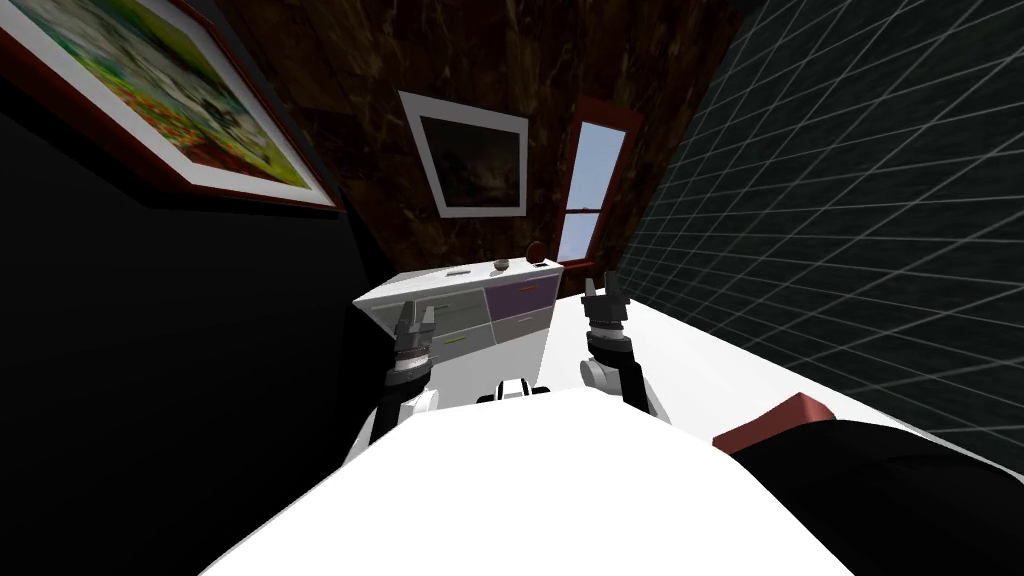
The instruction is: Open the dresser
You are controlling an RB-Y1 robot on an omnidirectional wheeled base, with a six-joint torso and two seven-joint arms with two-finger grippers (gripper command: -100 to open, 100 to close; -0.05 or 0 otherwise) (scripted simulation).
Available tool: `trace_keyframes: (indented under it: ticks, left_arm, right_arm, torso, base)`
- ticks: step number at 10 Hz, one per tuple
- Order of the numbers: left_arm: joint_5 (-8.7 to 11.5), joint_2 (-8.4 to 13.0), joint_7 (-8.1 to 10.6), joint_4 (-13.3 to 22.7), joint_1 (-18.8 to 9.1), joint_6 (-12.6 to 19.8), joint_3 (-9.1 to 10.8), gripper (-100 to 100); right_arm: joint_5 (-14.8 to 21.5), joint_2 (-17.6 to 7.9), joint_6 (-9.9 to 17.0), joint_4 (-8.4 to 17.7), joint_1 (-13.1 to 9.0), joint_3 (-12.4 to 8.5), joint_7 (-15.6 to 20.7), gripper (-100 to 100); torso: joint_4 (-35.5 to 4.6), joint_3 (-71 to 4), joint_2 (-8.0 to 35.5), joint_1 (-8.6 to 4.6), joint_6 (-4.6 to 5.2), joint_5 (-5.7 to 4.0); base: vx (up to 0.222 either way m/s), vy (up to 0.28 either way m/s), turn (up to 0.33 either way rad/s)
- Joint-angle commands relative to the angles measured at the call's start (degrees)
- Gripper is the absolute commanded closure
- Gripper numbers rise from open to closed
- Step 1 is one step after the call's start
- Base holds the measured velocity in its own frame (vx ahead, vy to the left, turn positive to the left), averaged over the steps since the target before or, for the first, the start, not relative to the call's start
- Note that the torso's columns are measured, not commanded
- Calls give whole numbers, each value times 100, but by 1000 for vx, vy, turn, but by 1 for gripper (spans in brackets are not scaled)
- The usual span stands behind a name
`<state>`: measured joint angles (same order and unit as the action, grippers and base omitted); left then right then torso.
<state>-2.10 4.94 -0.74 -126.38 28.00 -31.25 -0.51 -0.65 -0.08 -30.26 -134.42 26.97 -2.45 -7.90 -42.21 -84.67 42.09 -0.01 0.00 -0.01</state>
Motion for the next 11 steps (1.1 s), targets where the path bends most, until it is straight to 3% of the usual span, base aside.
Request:
trace_keyframes:
  ticks: [1,8,9,11]
  left_arm:
    - [-18,223,-37,269,-5,82,74,-100]
    - [-86,302,-168,1209,-24,296,243,-100]
    - [-97,288,-194,1468,-48,337,281,-100]
    - [-100,286,-205,1591,-63,353,298,-100]
  right_arm:
    - [0,0,0,0,0,0,0,0]
    - [0,0,0,0,0,0,0,0]
    - [0,1,0,0,0,1,0,0]
    - [0,1,0,0,0,1,0,0]
  torso:
    - [-4,4,10,2,0,1]
    - [-9,15,27,-7,0,-2]
    - [-9,14,25,-6,0,-2]
    - [-6,7,17,1,2,0]
  base:
    - [117,-14,53]
    - [155,-48,55]
    - [197,-79,61]
    - [132,-75,19]
